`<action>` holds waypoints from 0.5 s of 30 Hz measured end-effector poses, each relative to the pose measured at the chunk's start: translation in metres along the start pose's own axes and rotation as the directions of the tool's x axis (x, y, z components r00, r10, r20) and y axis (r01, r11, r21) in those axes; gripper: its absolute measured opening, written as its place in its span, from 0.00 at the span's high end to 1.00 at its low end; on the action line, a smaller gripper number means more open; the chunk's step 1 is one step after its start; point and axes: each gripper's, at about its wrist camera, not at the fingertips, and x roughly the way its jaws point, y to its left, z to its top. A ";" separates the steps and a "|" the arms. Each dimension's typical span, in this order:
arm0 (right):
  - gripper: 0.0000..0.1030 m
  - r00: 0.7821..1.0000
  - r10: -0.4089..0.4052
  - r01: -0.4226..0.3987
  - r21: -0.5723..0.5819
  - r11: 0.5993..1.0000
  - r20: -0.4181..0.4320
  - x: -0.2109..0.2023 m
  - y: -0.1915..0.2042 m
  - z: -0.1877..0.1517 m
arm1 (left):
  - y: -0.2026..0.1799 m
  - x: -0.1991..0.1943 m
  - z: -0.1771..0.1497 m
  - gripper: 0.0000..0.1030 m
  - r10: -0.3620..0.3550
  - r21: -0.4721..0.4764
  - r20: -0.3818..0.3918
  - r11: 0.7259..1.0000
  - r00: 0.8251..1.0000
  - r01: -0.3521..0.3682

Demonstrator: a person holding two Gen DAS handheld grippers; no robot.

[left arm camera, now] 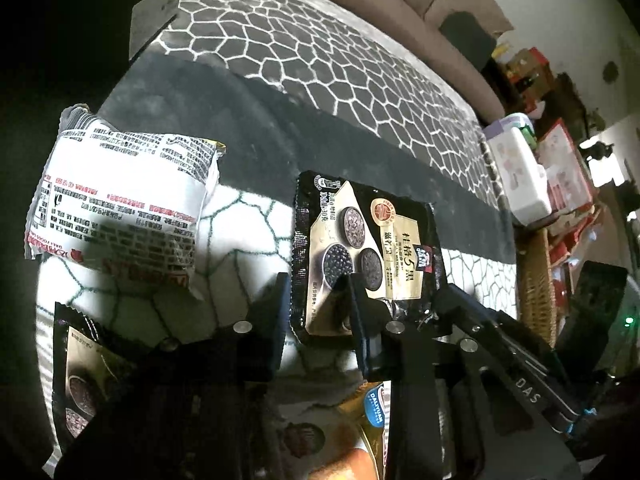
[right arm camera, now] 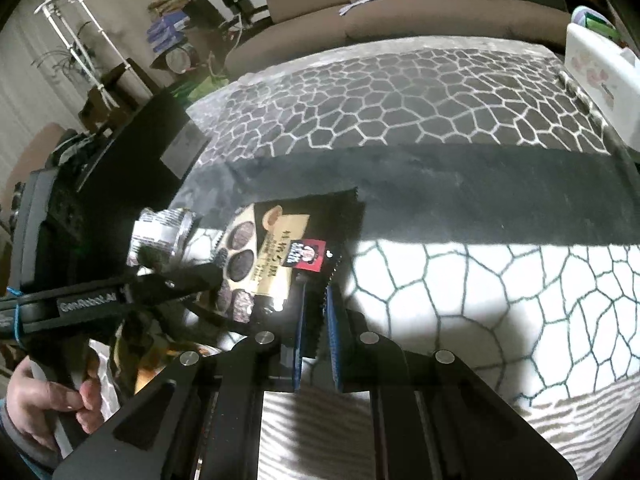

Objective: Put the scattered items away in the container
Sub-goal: 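Lift the black cookie pack off the table with the right tool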

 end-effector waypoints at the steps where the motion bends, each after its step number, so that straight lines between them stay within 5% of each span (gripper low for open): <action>1: 0.91 1.000 0.001 -0.001 0.001 1.000 -0.003 0.001 -0.001 -0.001 | 0.000 0.000 0.000 0.74 -0.001 0.000 -0.002 1.000 1.000 0.001; 10: 0.87 0.996 0.087 -0.083 0.148 0.985 -0.021 0.006 -0.026 -0.001 | -0.018 0.007 0.002 0.43 -0.028 0.048 -0.021 0.998 0.999 0.029; 12: 0.85 0.994 0.105 -0.102 0.162 0.982 -0.015 0.007 -0.027 -0.002 | -0.023 0.008 0.001 0.46 -0.023 0.071 -0.027 0.997 0.999 0.025; 15: 0.84 0.994 0.112 -0.110 0.161 0.981 -0.007 0.005 -0.025 -0.001 | -0.019 0.008 0.002 0.73 -0.005 0.064 -0.027 0.998 1.000 0.007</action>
